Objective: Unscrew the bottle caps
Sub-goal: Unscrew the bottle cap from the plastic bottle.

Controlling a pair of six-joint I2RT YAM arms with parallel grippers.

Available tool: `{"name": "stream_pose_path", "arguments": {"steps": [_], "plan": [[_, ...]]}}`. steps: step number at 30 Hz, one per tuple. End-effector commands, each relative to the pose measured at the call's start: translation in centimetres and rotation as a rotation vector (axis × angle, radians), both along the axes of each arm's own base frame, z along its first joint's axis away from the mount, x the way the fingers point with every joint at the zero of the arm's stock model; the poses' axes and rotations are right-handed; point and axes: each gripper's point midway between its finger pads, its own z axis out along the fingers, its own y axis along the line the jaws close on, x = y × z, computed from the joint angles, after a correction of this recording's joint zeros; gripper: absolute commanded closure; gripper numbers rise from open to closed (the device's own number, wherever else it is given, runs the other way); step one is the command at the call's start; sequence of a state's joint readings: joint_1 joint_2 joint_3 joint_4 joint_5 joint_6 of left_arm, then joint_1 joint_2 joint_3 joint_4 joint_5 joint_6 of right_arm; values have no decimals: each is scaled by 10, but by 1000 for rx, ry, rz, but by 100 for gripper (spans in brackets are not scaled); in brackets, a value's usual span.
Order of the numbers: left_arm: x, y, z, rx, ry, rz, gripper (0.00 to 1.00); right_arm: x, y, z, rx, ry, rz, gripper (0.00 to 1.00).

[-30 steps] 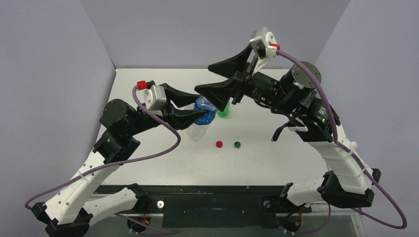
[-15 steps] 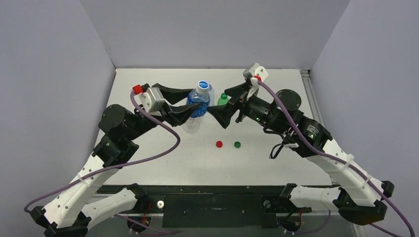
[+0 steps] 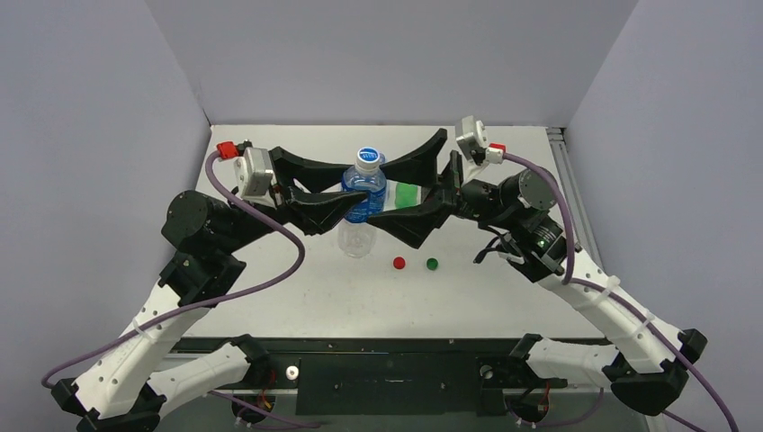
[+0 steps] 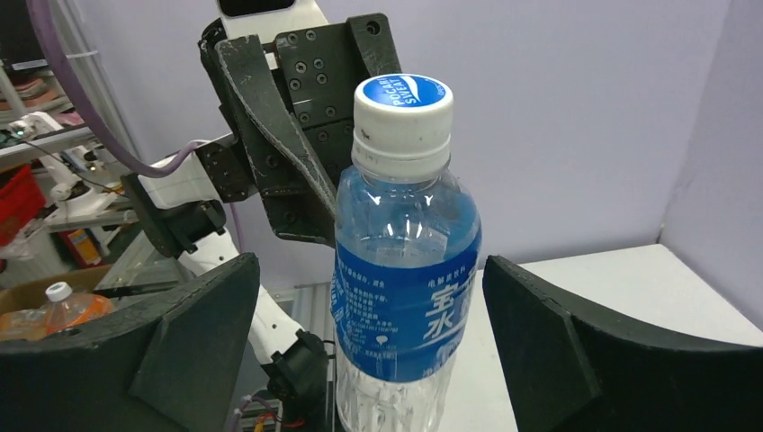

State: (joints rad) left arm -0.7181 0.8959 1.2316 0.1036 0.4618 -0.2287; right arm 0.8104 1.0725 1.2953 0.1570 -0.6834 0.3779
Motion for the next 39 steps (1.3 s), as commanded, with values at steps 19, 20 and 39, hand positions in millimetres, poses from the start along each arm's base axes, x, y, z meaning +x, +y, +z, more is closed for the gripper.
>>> {"name": "stream_pose_path", "arguments": {"steps": [19,20,39], "plan": [[-36,12,49,-146,100,-137,16,-34,34,34,61,-89,293,86],[-35,14,53,-163,112,-131,8,-36,33,29,37,-86,315,88],[-55,16,83,-134,202,-226,0,-66,44,2,-171,-16,507,91]]}}
